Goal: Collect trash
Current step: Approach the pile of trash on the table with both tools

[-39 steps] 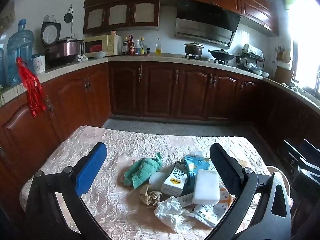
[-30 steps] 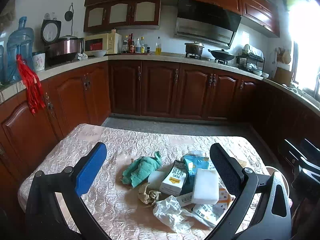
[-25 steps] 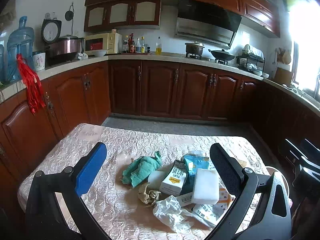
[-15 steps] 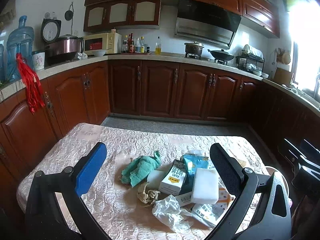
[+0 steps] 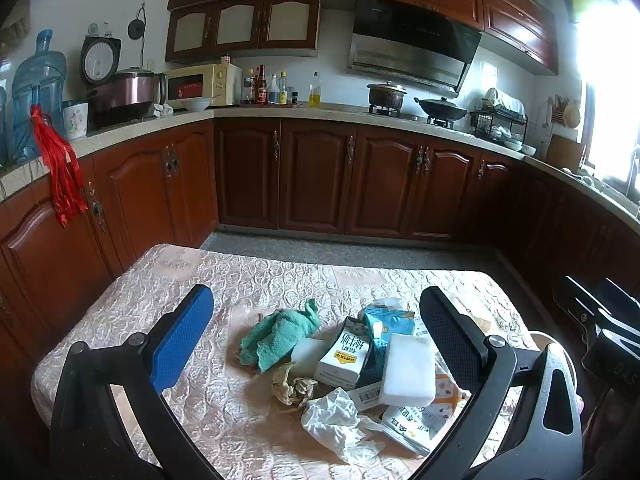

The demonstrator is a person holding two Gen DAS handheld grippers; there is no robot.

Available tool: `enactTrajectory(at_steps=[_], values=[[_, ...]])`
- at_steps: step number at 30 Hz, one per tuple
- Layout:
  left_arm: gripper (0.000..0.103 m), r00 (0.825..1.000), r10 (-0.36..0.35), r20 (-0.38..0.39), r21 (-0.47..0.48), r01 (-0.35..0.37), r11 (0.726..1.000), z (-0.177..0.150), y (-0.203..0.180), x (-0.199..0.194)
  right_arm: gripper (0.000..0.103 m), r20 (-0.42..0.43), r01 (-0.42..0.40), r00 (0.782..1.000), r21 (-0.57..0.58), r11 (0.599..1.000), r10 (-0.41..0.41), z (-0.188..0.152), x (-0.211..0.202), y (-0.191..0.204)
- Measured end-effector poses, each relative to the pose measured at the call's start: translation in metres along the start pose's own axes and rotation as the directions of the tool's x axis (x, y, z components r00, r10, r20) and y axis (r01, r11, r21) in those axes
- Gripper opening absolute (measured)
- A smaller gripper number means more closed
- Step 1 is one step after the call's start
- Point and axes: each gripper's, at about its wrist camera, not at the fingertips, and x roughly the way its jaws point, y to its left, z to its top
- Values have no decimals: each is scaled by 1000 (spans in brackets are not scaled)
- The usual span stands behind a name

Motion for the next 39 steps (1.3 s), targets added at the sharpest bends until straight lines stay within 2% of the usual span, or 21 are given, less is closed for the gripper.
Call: enactTrajectory(at_steps=[27,39], values=[[102,1000,0,5,5,0,1000,-1,2,-2,102,-16,-7,1000,18,1000,7,-3,5,-3],[102,999,2,-49,2,-2,1000,-11,2,10,102,-60,2,998,16,1000,-1,-7,13,-6]])
